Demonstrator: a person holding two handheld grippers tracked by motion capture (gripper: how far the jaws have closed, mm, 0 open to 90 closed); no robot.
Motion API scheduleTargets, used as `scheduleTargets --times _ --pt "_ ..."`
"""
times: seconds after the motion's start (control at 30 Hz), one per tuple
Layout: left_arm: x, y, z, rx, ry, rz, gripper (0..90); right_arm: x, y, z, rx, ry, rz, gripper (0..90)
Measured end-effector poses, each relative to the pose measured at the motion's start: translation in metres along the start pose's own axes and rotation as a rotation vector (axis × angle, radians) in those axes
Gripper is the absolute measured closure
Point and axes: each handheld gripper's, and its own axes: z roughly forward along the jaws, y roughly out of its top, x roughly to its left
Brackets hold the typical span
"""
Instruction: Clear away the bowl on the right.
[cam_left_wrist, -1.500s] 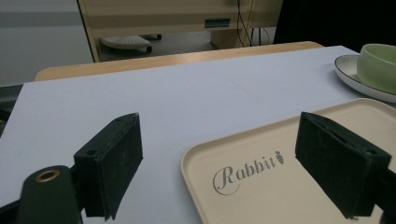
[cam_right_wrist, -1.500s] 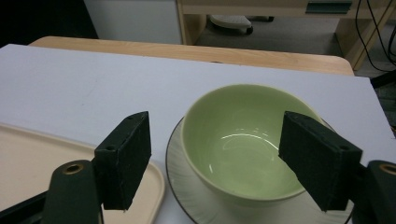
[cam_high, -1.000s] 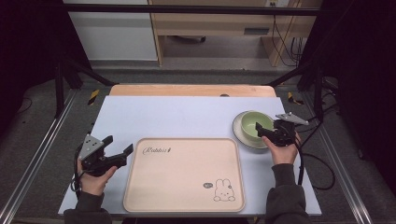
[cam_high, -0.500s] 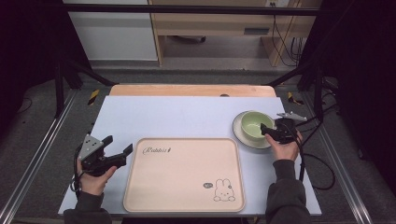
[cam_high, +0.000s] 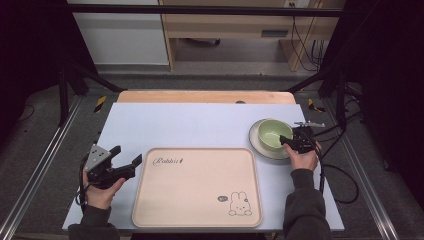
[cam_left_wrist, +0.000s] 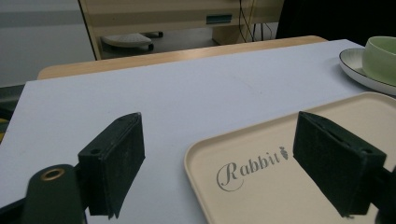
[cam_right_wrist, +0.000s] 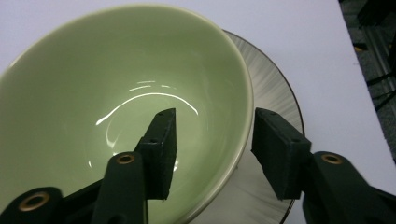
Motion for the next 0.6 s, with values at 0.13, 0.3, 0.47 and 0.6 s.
scheduleTargets --times 0.13,0.3,0.47,0.6 --pt "-0.0009 -0.0003 0.0009 0.001 -0.002 0.002 16.3 -0.0006 -0.0001 0.0035 0.029 0.022 0.033 58.5" --pt "-0.0019 -0.0011 0.0020 0.006 -0.004 0.006 16.3 -0.0026 0.0012 0.0076 0.045 0.041 0.046 63.9" --pt "-0.0012 -0.0012 0.0021 0.009 -0.004 0.007 16.3 -0.0055 0.0028 0.0094 0.064 0.061 0.103 67.0" --pt "-0.0018 -0.0014 0.0027 0.010 -0.006 0.008 16.3 -0.0070 0.0035 0.0107 0.066 0.071 0.123 69.9"
